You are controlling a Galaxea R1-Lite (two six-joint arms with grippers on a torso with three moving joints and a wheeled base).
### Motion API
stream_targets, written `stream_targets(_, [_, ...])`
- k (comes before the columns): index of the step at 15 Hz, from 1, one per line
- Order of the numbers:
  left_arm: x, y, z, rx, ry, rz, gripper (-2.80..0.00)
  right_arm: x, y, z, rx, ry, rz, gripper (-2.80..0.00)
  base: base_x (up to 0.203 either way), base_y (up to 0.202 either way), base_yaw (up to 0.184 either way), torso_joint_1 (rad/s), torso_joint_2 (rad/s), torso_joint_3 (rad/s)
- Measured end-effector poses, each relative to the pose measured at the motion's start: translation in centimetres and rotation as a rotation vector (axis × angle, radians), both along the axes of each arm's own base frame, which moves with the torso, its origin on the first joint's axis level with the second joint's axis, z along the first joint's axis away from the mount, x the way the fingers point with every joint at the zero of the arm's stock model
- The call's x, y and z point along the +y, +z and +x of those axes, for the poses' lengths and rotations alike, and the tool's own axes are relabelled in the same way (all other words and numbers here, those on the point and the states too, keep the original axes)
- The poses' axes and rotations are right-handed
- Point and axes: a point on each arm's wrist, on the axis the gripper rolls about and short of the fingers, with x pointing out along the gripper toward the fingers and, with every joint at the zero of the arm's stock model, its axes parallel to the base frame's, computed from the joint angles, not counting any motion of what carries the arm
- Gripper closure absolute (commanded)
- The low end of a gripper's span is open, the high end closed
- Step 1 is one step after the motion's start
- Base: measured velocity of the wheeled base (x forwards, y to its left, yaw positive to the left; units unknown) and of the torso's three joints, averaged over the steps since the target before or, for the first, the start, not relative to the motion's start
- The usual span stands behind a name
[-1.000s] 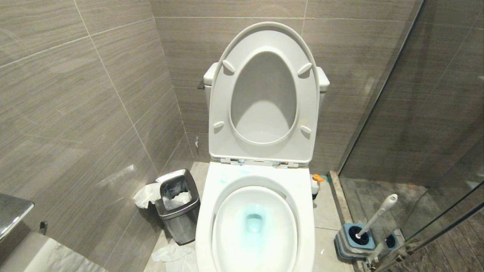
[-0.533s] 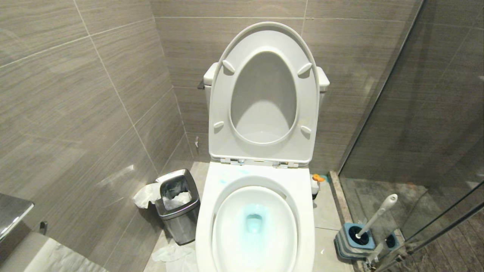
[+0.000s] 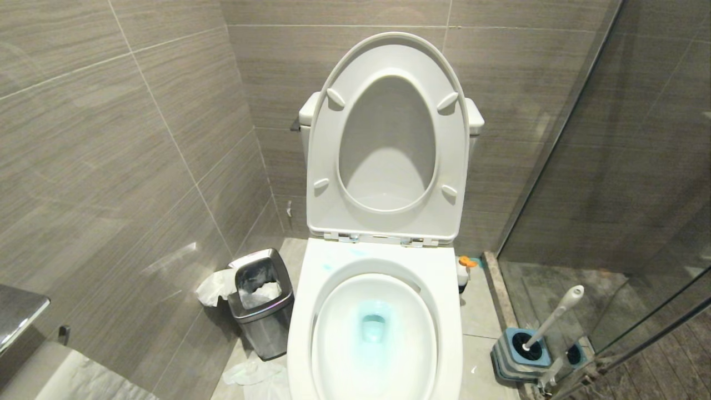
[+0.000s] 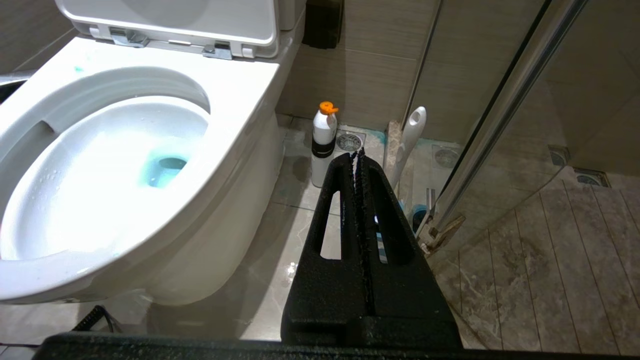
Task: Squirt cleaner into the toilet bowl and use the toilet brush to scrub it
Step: Flush the toilet
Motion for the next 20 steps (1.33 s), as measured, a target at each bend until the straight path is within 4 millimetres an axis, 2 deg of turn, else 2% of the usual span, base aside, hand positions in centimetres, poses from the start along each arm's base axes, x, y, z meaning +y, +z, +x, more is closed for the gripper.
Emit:
stream_targets(4, [-0.1,0.2,-0.1,-0.007,-0.023,0.015,0.00,0.0,0.0,0.0,0.000,0.001,0.000,0.00,0.000,0.000,0.000,0.000,0.00,0.000])
stream_targets(6, [-0.2,2.1,-0.4,-0.034,-0.083,0.009,0.00,0.0,0.0,0.0,0.000,0.001,0.000,0.00,0.000,0.000,0.000,0.000,0.00,0.000])
stream_targets(9, [-0.4,7.5,-0.7,-0.075,-0.172,0.016,0.00,0.0,0.0,0.0,-0.001,0.001,0.000,0.00,0.000,0.000,0.000,0.000,0.00,0.000])
stream_targets(12, [-0.5,14.4,-0.5,-0.140,-0.209,0.025,0.00,0.0,0.0,0.0,0.000,0.001,0.000,0.00,0.000,0.000,0.000,0.000,0.00,0.000])
stream_targets(14, [-0.5,18.9,0.3,-0.152,-0.236,0.029,0.00,0.0,0.0,0.0,0.000,0.001,0.000,0.00,0.000,0.000,0.000,0.000,0.00,0.000])
stream_targets(17, [-0.6,23.4,3.3,-0.107,-0.259,0.046,0.00,0.0,0.0,0.0,0.000,0.001,0.000,0.00,0.000,0.000,0.000,0.000,0.00,0.000])
stream_targets(20, [-0.8,25.2,7.2,-0.050,-0.295,0.063,0.00,0.0,0.0,0.0,0.000,0.000,0.000,0.00,0.000,0.000,0.000,0.000,0.00,0.000])
